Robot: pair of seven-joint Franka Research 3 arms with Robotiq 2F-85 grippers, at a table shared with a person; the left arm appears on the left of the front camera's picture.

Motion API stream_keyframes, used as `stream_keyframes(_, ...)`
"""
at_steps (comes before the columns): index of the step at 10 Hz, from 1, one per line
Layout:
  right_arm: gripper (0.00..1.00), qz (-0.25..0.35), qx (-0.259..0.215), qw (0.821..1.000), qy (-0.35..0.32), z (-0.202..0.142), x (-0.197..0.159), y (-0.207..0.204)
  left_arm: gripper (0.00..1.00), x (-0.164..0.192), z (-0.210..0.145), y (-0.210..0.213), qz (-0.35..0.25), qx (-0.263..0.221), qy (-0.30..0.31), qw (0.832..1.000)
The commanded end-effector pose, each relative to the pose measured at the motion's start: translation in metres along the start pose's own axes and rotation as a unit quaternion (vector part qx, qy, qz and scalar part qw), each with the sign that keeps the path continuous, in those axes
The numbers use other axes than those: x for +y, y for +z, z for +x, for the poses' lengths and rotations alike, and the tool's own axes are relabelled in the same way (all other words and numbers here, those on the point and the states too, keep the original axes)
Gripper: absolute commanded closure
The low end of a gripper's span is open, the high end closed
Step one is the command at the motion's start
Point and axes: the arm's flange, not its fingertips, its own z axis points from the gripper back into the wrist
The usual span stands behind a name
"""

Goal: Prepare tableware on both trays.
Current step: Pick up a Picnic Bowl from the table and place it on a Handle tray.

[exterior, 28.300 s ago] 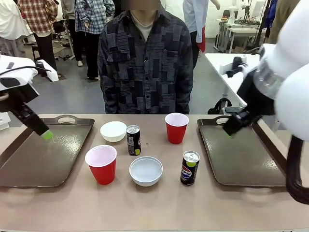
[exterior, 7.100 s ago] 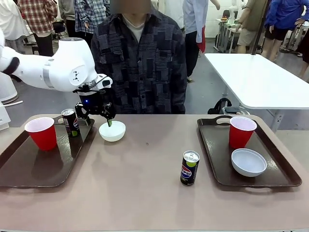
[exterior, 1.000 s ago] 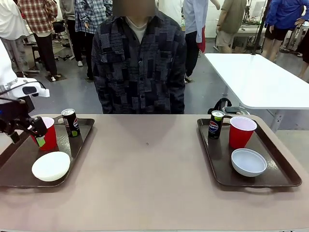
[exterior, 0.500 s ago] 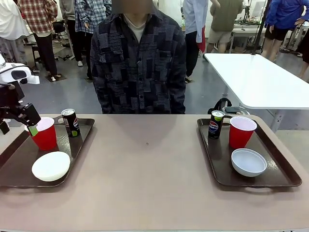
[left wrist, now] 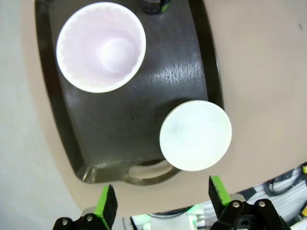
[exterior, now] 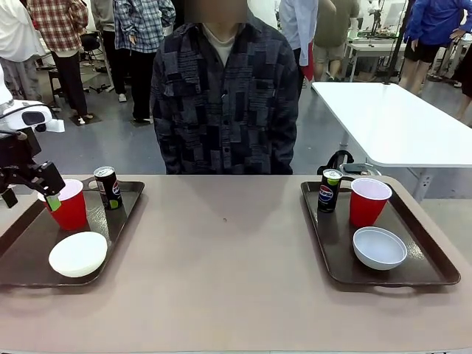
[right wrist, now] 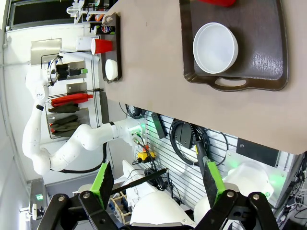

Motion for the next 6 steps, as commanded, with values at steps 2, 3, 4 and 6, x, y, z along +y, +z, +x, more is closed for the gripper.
stream_keyframes(2,0.02,0.006,-0.002,1.000,0.006,-0.002,-0.001,0.000,0.00,-0.003,0.000,0.011,-0.156,0.070,-0.058,0.984)
stream_keyframes(3,0.02,0.006,-0.002,1.000,0.006,-0.002,-0.001,0.000,0.00,0.005,-0.003,0.019,-0.251,0.092,-0.075,0.961)
stream_keyframes(4,0.02,0.006,-0.002,1.000,0.006,-0.002,-0.001,0.000,0.00,0.023,-0.007,0.029,-0.318,0.100,-0.083,0.939)
stream_keyframes(6,0.02,0.006,-0.002,1.000,0.006,-0.002,-0.001,0.000,0.00,0.073,-0.022,0.046,-0.449,0.094,-0.100,0.883)
